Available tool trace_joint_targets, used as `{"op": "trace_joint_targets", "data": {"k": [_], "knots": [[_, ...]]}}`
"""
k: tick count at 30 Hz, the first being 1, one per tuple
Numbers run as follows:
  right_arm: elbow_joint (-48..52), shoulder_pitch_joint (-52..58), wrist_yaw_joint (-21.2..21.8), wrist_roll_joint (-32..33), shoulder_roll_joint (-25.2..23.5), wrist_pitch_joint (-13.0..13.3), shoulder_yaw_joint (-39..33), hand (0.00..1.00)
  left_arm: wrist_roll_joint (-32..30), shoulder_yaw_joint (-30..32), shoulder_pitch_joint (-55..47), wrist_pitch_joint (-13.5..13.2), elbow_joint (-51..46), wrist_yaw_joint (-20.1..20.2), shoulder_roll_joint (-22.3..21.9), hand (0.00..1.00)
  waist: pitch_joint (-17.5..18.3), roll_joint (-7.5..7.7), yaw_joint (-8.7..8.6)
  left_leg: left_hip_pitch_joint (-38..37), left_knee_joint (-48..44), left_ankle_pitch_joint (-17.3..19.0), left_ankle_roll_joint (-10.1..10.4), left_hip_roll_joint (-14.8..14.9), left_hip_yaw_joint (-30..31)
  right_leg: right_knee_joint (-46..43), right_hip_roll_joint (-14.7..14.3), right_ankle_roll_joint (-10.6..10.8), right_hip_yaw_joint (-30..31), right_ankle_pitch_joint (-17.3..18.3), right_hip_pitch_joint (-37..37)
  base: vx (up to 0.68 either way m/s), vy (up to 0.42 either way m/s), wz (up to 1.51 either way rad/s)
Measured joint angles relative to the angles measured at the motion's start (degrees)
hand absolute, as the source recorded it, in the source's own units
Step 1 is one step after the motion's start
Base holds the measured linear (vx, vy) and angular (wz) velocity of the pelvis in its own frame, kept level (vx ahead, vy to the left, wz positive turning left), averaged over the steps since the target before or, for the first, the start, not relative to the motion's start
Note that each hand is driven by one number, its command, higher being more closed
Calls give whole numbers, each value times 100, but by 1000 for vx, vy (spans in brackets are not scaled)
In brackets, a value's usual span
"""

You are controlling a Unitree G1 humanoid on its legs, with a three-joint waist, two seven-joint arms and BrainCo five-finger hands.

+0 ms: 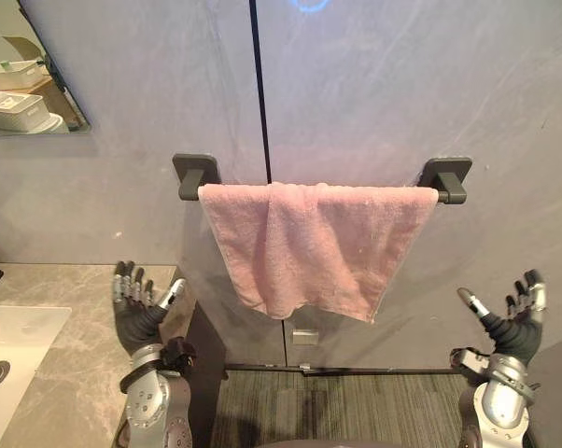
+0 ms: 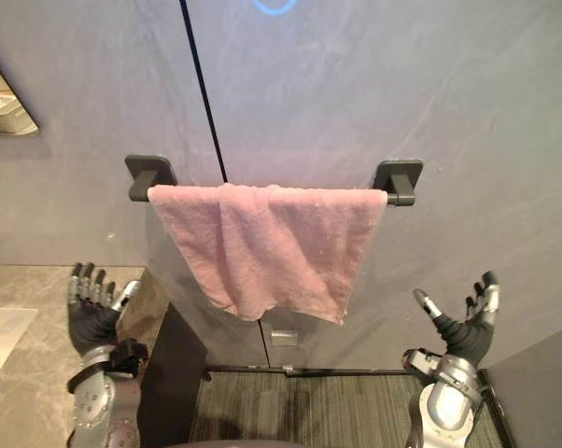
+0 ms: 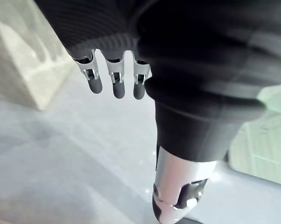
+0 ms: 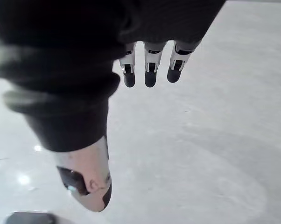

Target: Organize washtable

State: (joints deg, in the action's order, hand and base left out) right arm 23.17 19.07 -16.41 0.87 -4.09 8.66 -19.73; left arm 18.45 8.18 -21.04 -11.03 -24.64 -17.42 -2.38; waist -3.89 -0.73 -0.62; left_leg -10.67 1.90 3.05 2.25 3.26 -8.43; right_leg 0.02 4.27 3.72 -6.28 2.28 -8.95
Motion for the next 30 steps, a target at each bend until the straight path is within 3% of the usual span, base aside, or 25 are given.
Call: {"op": "trace_joint_targets", "data": {"k": [4,10,14,17,20,24,30], "knots": [[673,-602,195,108,26,400,-60,0,1,426,34,-311,-943,-18,-148,0,20,-25,-11,-39,-73,1,-1,-25,15,-42,4,0,8,-1,-55,-83,-14,1],[1042,-1274,690,492,122,894,468,0,215,182,426,-697,-1732,369,-93,0,102,-111,-11,-121,-91,0,-2,-34,21,-81,2,-2,27,-2,-87,-72,-11,-1],[1103,-1529,1300,1082,389,917,1510,0,939,-790,745,-822,-1813,993,216,0,124,-138,-18,-123,-123,-1,-2,-32,19,-92,-1,-8,37,-12,-91,-48,-13,-1],[1102,-1693,1965,1772,494,916,2425,0,1490,-1781,926,-696,-1717,1637,399,0,125,-137,-19,-126,-129,-1,-2,-32,16,-92,-3,-8,43,-17,-94,-11,-4,0],[1090,-1751,2520,2257,581,870,2956,0,1638,-2284,1053,-575,-1454,2083,533,0,122,-130,-10,-171,-129,0,-3,-34,8,-89,-4,-8,49,-17,-137,0,0,0],[933,-1750,2922,2443,923,795,3259,0,1786,-2693,1092,-490,-1129,2427,724,0,111,-104,-4,-219,-123,4,-7,-34,-22,-82,-5,-8,79,-16,-170,-30,-7,-4],[-42,-1349,3423,2207,2157,321,3614,0,2025,-3360,1096,-114,-336,2994,1208,0,110,-102,3,-292,-73,4,-8,-36,-117,-87,-10,2,177,-23,-166,-38,-5,-8]]}}
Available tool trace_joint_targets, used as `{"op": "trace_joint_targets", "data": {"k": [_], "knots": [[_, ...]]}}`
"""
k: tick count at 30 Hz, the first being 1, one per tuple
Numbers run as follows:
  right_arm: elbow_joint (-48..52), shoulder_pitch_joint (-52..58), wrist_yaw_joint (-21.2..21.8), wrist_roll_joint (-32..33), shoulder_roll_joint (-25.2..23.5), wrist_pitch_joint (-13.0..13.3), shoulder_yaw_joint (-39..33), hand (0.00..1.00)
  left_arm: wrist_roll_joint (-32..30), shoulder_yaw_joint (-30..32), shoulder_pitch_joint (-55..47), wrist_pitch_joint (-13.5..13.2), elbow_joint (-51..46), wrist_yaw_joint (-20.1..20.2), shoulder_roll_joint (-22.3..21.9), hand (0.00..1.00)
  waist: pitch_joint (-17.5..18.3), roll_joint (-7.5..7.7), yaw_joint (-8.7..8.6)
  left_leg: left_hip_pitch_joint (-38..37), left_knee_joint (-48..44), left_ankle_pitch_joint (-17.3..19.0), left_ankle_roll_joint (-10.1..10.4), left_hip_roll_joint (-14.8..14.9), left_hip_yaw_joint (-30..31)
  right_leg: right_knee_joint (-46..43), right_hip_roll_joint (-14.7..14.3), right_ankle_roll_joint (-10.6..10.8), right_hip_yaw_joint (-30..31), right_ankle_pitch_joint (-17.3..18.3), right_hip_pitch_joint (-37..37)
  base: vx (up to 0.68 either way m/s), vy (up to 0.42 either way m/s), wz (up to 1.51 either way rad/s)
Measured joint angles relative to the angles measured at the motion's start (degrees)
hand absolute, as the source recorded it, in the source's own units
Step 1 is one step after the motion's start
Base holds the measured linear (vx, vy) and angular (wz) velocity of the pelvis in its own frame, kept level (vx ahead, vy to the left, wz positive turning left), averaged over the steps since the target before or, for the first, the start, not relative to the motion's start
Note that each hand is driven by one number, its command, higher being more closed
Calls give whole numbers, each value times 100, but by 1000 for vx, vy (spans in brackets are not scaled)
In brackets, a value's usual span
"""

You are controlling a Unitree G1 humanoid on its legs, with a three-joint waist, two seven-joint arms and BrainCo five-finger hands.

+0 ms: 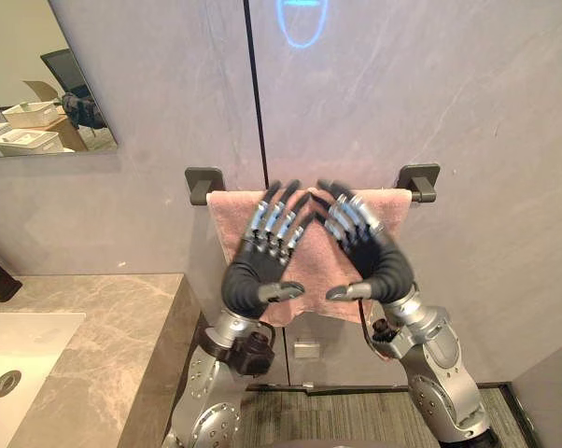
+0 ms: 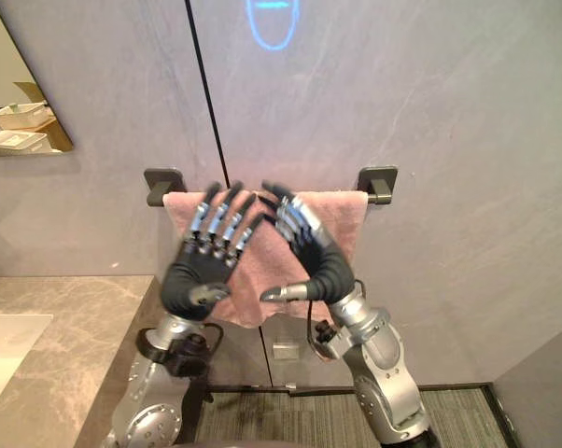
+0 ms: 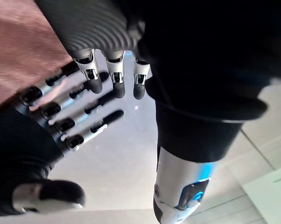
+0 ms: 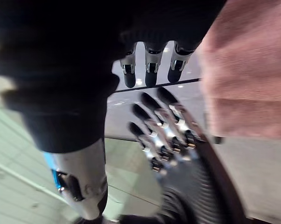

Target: Organize washtable

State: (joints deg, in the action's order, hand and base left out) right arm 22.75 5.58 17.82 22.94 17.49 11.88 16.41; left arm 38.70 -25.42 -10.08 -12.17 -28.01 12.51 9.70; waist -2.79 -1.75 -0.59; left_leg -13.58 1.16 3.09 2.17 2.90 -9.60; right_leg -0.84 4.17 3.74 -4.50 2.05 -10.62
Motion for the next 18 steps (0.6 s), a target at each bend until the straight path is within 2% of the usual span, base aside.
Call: {"op": "trace_joint_targets", "data": {"k": [3,6,13,18], "knots": [[-310,302,1,-385,392,-125,-2,0,-18,-38,-1,147,312,12,265,0,-6,-3,-20,4,7,0,0,2,-9,11,-5,0,9,0,9,0,0,0],[-624,415,-1,-802,454,-225,26,0,-140,-167,-2,215,412,45,304,0,-13,0,-24,8,9,0,0,2,-15,20,-8,0,16,-1,15,0,0,0],[-1175,454,-45,-1612,242,-329,37,0,-642,-148,-12,246,821,90,288,0,-39,4,-5,36,6,4,-3,1,-3,26,-4,0,6,0,31,-12,-5,0],[-1668,489,-256,-1971,-110,-345,-16,0,-1046,56,-50,249,1217,-145,134,0,-43,-4,-3,102,11,2,-3,-1,8,47,-4,-1,-3,-2,83,-8,-4,0]]}}
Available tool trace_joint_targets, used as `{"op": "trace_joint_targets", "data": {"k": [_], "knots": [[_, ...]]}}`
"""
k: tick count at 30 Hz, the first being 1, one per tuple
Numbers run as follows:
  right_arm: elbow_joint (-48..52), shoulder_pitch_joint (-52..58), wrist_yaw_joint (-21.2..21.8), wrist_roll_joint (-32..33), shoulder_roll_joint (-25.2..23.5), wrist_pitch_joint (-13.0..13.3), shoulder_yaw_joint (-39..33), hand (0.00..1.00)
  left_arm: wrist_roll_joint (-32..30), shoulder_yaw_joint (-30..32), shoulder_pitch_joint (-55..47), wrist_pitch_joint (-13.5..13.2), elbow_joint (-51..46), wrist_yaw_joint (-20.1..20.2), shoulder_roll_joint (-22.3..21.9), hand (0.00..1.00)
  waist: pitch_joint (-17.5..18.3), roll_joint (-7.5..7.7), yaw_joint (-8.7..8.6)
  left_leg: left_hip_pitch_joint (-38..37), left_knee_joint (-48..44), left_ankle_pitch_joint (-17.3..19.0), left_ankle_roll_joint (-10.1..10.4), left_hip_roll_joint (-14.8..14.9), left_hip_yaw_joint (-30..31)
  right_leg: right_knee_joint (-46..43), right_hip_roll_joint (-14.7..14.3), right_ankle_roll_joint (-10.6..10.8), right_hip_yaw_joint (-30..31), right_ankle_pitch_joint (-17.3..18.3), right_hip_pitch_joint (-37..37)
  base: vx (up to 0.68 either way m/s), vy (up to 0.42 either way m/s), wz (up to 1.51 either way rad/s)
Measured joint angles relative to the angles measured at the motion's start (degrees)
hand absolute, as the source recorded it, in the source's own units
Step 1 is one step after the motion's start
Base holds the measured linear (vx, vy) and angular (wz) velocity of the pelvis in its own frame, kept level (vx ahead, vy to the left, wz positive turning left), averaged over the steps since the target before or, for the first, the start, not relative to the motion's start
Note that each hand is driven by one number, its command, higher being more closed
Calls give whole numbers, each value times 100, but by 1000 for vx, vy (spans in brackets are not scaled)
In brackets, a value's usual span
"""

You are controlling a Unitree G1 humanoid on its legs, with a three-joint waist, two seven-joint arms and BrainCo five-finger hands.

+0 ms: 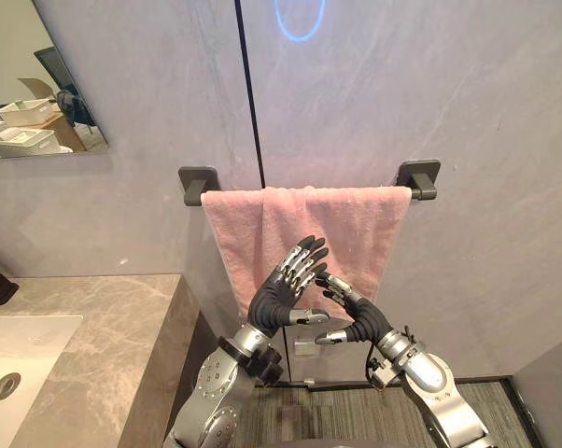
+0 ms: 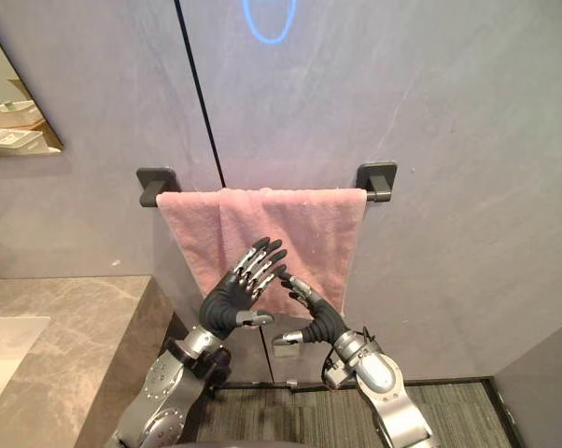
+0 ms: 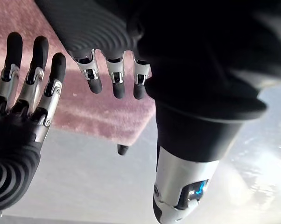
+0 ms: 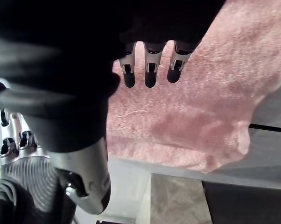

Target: Organize washtable

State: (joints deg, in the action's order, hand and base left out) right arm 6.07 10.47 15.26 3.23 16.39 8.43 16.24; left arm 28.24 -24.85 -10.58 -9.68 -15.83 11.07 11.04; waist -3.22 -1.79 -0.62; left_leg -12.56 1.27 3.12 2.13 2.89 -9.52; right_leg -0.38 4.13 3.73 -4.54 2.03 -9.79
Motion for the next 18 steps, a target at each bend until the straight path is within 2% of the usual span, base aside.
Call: {"op": "trace_joint_targets", "data": {"k": [10,11,18], "knots": [[-530,-21,-568,-616,-535,-15,-602,0,-646,885,-85,8,725,-658,-430,0,-70,80,13,120,32,0,0,-5,126,98,2,2,-137,2,19,-4,-22,7],[-584,-36,-777,-655,-725,-29,-899,0,-705,1183,-82,41,763,-886,-566,0,-126,129,14,203,41,0,1,-11,139,125,6,2,-151,2,88,-13,-35,5],[-815,-132,-920,-541,-925,-30,-1326,0,-871,1469,46,41,1180,-1070,-679,0,-124,119,13,228,59,0,0,-9,168,159,1,2,-172,2,100,-1,-6,0]]}}
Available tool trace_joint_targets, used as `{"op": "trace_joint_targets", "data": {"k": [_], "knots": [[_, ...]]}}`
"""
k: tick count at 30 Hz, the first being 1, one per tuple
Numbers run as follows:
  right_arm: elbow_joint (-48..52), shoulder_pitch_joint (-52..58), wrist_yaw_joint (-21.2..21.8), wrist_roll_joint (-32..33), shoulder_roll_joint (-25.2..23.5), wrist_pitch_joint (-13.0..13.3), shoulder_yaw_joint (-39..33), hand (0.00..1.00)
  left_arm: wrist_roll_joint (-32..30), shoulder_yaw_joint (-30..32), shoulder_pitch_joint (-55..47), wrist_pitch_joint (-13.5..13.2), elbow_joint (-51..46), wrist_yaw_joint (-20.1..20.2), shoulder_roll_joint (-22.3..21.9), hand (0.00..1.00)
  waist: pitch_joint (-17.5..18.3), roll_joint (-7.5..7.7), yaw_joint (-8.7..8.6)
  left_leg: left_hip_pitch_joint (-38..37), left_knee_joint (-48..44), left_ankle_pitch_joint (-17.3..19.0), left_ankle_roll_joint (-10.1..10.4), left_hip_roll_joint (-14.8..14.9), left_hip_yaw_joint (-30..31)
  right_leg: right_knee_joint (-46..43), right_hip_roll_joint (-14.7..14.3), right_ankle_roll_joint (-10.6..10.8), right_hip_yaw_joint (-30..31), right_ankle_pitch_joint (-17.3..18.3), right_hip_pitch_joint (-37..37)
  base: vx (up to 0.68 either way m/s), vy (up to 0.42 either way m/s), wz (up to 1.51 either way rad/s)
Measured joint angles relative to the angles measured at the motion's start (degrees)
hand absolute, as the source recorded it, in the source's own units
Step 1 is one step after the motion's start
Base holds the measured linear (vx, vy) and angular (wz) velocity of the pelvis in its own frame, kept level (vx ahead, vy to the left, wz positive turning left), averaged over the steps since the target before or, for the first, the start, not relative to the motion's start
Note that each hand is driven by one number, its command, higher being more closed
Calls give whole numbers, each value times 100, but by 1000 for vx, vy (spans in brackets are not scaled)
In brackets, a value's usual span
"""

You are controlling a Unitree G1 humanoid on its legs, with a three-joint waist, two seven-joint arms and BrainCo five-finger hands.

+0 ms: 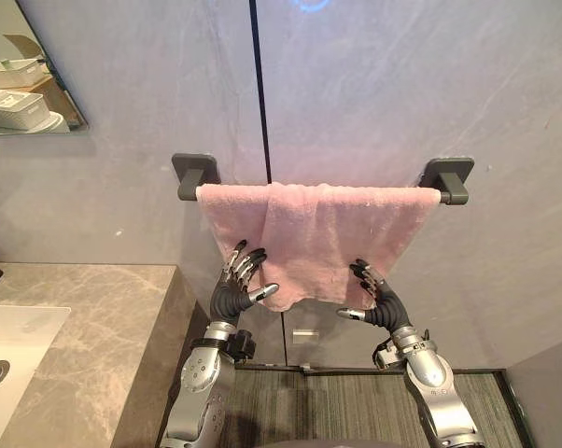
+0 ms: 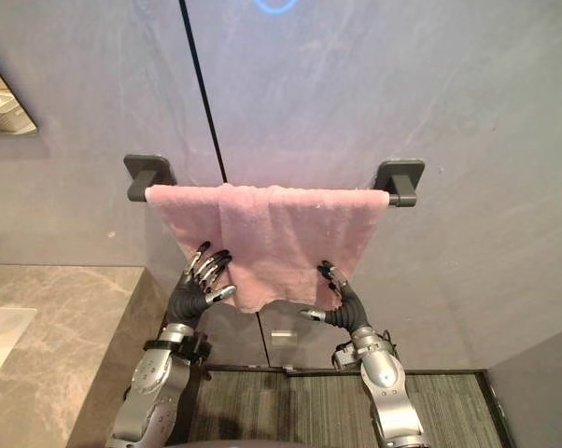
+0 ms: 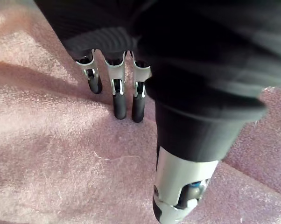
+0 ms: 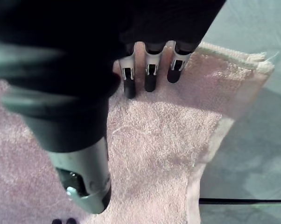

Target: Organize washtable

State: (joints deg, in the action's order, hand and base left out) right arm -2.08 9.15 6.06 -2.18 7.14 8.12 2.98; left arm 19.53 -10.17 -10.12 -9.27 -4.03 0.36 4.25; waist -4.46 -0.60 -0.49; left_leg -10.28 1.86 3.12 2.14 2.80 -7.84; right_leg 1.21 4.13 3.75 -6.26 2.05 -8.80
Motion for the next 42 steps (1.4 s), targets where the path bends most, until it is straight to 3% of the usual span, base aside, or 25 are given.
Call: {"op": "trace_joint_targets", "data": {"k": [9,17,31,42], "knots": [[-113,-82,-220,269,-232,-2,-337,0,-2,388,180,3,186,-287,-80,0,1,2,-24,12,15,0,0,-2,1,10,1,0,0,0,17,-16,-8,0],[-108,-81,-262,277,-464,-2,-876,0,9,680,170,3,184,-280,-205,0,5,7,-25,56,19,0,0,-2,1,24,-1,0,0,-1,54,-4,-3,0],[272,176,-472,511,-802,14,-1522,0,22,868,-53,2,-117,-143,-343,0,19,31,-31,110,15,0,0,-1,4,25,0,0,-4,-2,100,-2,-2,0],[390,693,-444,505,-916,29,-1585,0,11,854,-590,-8,-790,316,-351,0,21,26,-32,114,6,2,1,2,5,16,2,0,-4,-1,106,0,0,0]]}}
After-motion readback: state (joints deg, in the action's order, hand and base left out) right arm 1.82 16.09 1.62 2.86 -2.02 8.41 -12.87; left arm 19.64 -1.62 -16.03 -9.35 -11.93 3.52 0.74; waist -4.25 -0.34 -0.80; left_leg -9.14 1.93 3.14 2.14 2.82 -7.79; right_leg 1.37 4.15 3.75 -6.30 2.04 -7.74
